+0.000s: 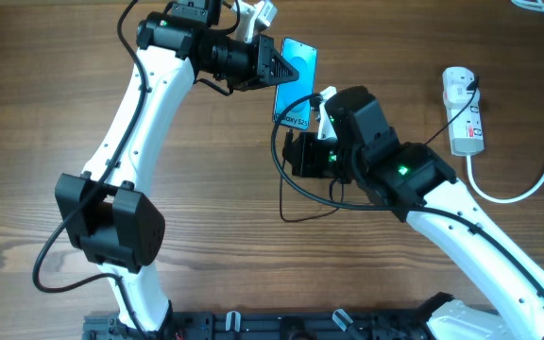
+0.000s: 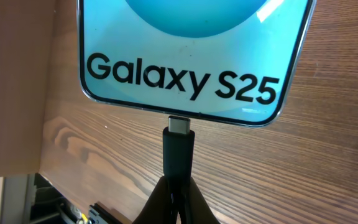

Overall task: Plug charger to phone and switch on socket
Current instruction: 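Align the plug under the phone's bottom port with the right gripper, then push the plug up into the phone's charging port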

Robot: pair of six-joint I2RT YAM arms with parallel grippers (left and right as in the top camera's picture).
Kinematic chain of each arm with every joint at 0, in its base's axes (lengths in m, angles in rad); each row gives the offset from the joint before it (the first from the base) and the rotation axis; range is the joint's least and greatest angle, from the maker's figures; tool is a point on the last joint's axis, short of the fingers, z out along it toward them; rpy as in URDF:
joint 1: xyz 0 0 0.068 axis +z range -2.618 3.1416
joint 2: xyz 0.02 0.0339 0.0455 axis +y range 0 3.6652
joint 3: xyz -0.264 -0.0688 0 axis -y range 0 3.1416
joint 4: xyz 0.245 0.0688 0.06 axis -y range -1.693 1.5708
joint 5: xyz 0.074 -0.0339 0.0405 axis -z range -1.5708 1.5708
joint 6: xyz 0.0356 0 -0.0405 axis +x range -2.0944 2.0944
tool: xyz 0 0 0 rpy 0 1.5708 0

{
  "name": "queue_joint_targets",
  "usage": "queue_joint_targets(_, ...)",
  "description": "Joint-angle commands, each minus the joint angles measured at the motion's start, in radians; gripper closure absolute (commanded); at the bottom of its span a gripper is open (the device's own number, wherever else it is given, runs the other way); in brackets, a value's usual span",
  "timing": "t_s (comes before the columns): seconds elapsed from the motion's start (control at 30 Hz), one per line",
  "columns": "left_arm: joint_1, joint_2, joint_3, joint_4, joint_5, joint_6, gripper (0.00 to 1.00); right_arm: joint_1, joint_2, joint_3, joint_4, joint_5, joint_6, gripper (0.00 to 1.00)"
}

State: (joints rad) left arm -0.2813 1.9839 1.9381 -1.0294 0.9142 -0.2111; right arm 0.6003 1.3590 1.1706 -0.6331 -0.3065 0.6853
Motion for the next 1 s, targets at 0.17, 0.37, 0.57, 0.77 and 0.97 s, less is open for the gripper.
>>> queue_joint_targets(0.17,0.002,-0.039,0.007,0.001,0.039,-0.029,0.96,0.002,-0.008,0.015,0.008,-0.008,0.023,0.96)
queue_joint_targets(0.37,0.002,-0.039,0.007,-0.003,0.035,-0.005,0.96,0.002,-0.008,0.015,0.009,-0.008,0.022,0.96)
queue_joint_targets(0.57,0.002,-0.039,0.007,-0.004,0.036,-0.006,0.96,0.002,-0.008,0.015,0.019,-0.008,0.023,0.96)
queue_joint_targets(0.77,0.002,-0.039,0.007,-0.008,0.039,-0.005,0.96,0.002,-0.008,0.015,0.007,0.019,0.032,0.96)
queue_joint_targets(0.97,0.002,-0.039,0.007,-0.010,0.039,0.024,0.96,0.002,-0.008,0.015,0.020,0.021,0.051,0.96)
